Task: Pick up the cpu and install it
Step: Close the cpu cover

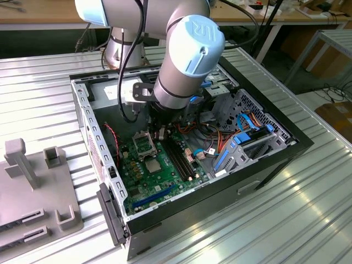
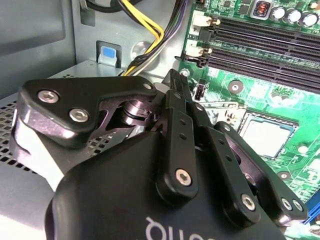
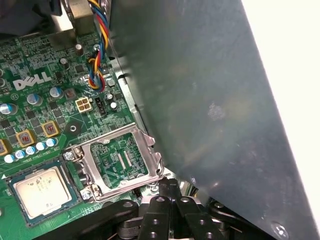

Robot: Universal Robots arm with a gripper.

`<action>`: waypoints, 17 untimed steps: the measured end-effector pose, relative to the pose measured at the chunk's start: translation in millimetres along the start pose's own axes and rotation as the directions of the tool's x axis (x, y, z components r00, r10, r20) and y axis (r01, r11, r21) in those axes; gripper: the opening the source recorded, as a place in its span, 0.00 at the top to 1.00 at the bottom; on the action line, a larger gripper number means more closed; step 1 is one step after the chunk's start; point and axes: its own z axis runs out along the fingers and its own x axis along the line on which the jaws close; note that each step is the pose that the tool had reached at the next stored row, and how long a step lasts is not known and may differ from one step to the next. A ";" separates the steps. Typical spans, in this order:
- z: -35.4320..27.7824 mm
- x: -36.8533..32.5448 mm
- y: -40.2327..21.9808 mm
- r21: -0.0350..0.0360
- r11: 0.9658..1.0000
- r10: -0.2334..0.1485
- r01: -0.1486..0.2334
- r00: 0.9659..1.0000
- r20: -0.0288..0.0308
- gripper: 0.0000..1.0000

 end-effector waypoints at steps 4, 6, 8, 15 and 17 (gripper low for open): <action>-1.4 -0.1 0.6 0.001 1.000 0.000 0.000 1.000 -0.003 0.89; -2.2 -0.2 0.8 0.002 1.000 0.000 0.000 1.000 -0.006 0.89; -3.6 -0.5 1.0 0.005 1.000 0.000 0.000 1.000 -0.013 0.89; -8.2 -1.8 1.3 0.010 1.000 -0.001 0.001 1.000 -0.025 0.89; -9.6 -2.1 1.5 0.010 1.000 -0.001 0.001 1.000 -0.028 0.89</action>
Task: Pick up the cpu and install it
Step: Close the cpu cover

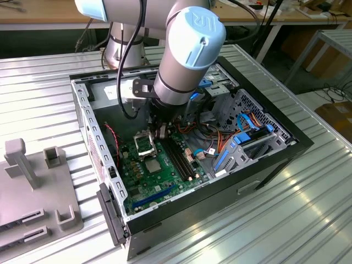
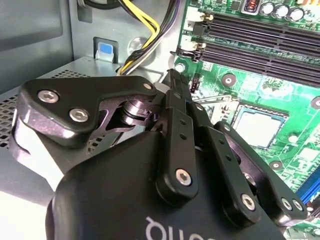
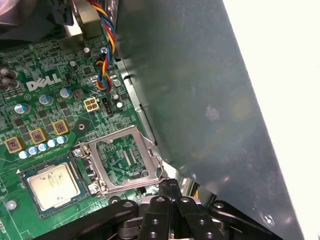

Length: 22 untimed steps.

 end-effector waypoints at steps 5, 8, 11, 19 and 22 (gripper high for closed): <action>-4.1 -1.0 0.3 0.002 1.000 -0.001 0.001 1.000 -0.007 0.89; -5.7 -1.4 0.4 0.003 1.000 -0.001 0.001 1.000 -0.010 0.89; -6.8 -1.7 0.4 0.005 1.000 -0.002 0.002 1.000 -0.013 0.89; -9.3 -2.3 0.5 0.018 1.000 -0.005 0.006 0.999 -0.051 0.89; -11.4 -2.7 0.7 0.019 1.000 -0.005 0.006 0.999 -0.053 0.89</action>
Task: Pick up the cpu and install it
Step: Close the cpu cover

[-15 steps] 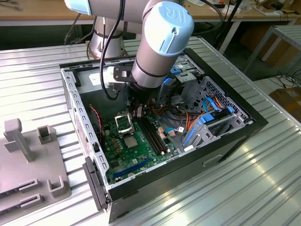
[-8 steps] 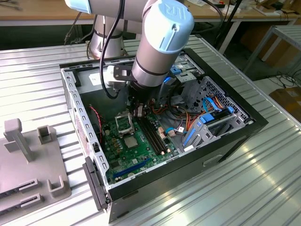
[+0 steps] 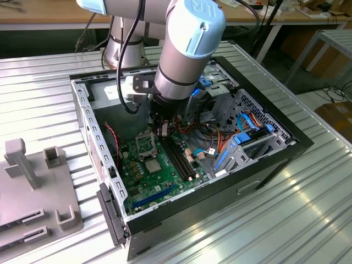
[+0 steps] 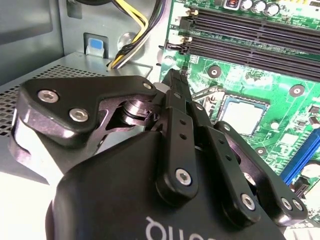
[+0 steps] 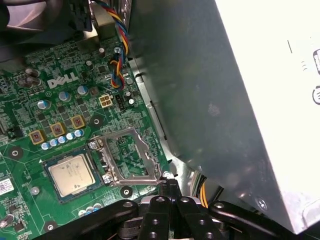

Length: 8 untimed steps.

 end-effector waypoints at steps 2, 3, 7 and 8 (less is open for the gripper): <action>-2.0 -0.3 0.1 0.000 1.000 -0.001 0.001 1.000 0.000 0.89; -3.0 -0.5 0.2 0.000 1.000 -0.001 0.001 1.000 0.000 0.89; -6.3 -0.9 0.9 0.000 1.000 -0.003 0.003 1.000 -0.001 0.89; -6.9 -1.0 1.0 -0.001 1.000 -0.004 0.004 1.000 -0.001 0.89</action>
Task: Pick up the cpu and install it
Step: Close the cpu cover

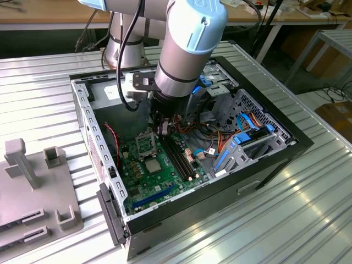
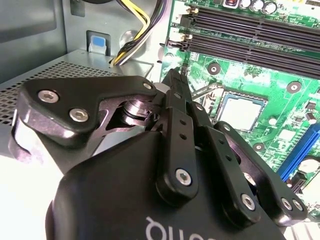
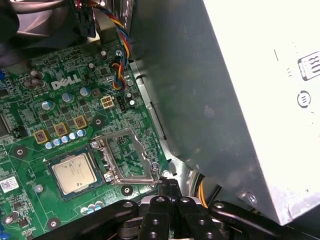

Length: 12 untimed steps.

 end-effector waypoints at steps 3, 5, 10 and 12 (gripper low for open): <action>-1.4 -0.2 0.3 0.000 1.000 -0.002 0.002 1.000 0.000 0.89; -1.9 -0.2 0.5 0.000 1.000 -0.004 0.004 1.000 0.000 0.89; -3.2 0.0 1.7 0.000 1.000 -0.012 0.012 1.000 -0.005 0.89; -3.7 0.2 2.5 -0.001 1.000 -0.015 0.015 1.000 -0.006 0.89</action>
